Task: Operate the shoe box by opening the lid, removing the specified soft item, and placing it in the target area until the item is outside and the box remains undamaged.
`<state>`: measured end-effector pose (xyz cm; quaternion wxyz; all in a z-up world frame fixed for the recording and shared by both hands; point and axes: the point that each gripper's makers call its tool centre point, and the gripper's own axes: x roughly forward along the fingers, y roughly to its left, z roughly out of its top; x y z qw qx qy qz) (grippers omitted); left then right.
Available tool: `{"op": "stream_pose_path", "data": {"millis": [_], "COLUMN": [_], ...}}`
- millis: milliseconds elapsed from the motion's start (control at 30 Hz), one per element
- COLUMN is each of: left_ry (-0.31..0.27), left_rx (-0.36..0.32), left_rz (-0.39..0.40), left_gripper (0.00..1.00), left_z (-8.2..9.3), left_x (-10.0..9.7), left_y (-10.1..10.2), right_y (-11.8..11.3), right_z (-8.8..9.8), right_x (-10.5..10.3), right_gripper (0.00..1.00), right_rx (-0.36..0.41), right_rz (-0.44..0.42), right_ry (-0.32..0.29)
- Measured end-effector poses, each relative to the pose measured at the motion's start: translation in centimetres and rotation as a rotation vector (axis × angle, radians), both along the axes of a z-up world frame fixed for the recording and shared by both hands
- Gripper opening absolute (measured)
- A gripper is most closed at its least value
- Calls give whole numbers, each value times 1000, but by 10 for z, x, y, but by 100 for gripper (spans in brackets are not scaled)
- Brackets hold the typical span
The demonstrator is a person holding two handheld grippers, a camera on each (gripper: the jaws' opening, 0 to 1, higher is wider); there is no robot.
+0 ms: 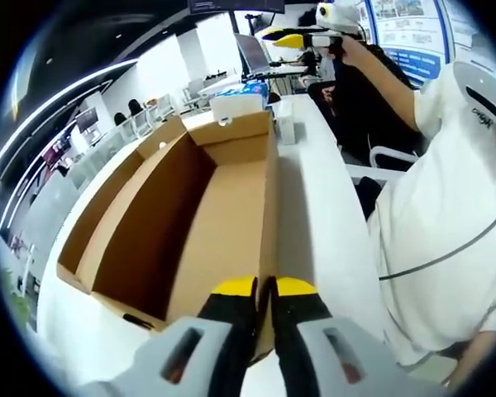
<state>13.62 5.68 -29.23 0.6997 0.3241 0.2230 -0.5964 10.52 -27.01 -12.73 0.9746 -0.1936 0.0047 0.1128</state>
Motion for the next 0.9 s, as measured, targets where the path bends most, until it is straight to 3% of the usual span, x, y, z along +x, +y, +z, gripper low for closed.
{"op": "stream_pose_path", "data": {"millis": [133,333,467,633,767,900], "left_ry": [-6,-11,-5,-7,-33,-34], "left_rx": [4,-3,-7,-6,-8,-7], "left_rz": [-1,-9,-8,-4,-22,-19], "left_gripper": [6,6,6,6,6,6], "left_z": [0,0,1,1,1,1], "left_x": [0,-1,0,0,-1,-1], "left_y": [0,0,0,0,0,-1], "right_y": [-2,1,0,5,-2,-14], "right_z": [-6,-25,-35,-46,-52,-48], "right_x": [-5,-12,-11,-13,-18,-25], "right_gripper": [52,51,51,61,80,84], "right_rx": [32,160,206,209,231,297], "right_rz": [-15,-24,-23,9,-39,-95], "right_ry": [-13,-10,-17,-30,-47,-106]}}
